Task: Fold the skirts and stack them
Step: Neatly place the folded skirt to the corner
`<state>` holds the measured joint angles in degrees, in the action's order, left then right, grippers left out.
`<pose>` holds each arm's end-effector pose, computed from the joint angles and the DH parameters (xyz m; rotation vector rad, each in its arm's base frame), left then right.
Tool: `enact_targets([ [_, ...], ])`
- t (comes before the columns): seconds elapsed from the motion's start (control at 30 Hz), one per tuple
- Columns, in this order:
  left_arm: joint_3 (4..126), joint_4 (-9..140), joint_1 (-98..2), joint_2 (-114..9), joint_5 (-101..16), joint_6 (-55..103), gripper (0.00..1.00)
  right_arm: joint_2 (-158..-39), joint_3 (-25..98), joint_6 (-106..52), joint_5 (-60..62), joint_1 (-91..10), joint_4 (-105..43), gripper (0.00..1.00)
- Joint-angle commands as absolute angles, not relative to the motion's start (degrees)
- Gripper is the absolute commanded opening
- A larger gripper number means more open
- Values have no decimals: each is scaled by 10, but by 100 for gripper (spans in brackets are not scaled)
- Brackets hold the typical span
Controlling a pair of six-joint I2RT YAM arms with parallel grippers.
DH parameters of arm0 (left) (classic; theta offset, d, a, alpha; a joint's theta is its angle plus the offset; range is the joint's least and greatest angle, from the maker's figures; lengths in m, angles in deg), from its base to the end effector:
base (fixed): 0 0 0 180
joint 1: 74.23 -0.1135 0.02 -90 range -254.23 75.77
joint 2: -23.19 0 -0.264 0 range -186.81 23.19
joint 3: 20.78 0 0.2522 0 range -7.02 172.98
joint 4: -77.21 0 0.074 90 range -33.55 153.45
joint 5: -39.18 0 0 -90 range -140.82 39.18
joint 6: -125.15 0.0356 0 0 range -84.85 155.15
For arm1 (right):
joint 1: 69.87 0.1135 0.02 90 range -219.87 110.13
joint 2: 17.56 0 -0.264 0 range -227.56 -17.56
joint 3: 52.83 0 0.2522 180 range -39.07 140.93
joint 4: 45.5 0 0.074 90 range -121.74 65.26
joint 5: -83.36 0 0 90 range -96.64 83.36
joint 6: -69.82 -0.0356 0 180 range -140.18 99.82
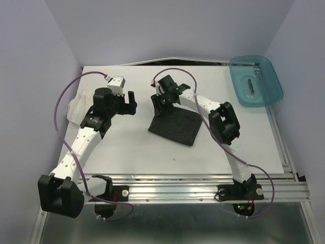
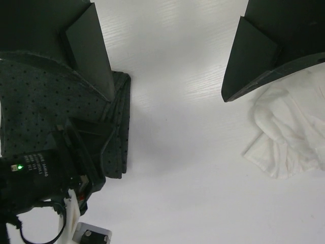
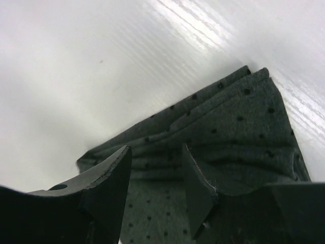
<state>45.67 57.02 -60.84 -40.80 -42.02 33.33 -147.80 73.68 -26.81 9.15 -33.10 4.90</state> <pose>0.2519 -0.0656 0.3283 0.2956 1.8662 -0.3262 0.3992 0.3104 0.2109 -0.7844 2.4667 0.6426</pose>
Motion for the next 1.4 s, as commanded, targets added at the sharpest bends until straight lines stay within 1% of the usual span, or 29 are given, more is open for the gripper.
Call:
enact_targets([
  [0.0,455,581,-615,-399,-440,322,99,-1513,772,-282,53,-336,50,49],
  [0.1,448,584,-618,-394,-448,329,99,-1530,741,-276,83,-336,58,48],
  [0.13,447,584,-618,-393,-449,330,99,-1527,713,-275,92,-336,58,47],
  [0.3,440,584,-625,-389,-436,322,99,-1473,618,-254,126,-330,54,44],
  [0.37,437,584,-625,-389,-427,316,99,-1424,580,-271,107,-330,27,45],
  [0.4,436,586,-625,-389,-426,312,99,-1410,576,-283,96,-330,21,49],
  [0.47,437,588,-625,-392,-420,308,99,-1389,582,-295,75,-330,17,52],
  [0.5,438,587,-625,-395,-419,308,99,-1378,601,-302,42,-330,18,54],
  [0.53,440,586,-625,-401,-415,306,99,-1375,613,-307,26,-330,21,60],
  [0.6,442,583,-625,-408,-403,300,98,-1371,642,-323,-16,-330,29,67],
  [0.7,440,582,-626,-414,-382,288,99,-1375,664,-341,-54,-324,37,68],
  [0.77,434,585,-626,-421,-373,284,98,-1386,682,-361,-66,-319,41,67],
  [0.83,433,589,-626,-431,-368,280,99,-1408,695,-375,-103,-319,51,61],
  [0.93,436,593,-626,-441,-364,278,99,-1439,740,-393,-133,-314,66,59],
  [1.17,424,610,-626,-454,-367,276,99,-1478,752,-397,-134,-303,69,59],
  [1.37,415,615,-626,-457,-384,266,99,-1520,744,-398,-171,-293,81,58],
])
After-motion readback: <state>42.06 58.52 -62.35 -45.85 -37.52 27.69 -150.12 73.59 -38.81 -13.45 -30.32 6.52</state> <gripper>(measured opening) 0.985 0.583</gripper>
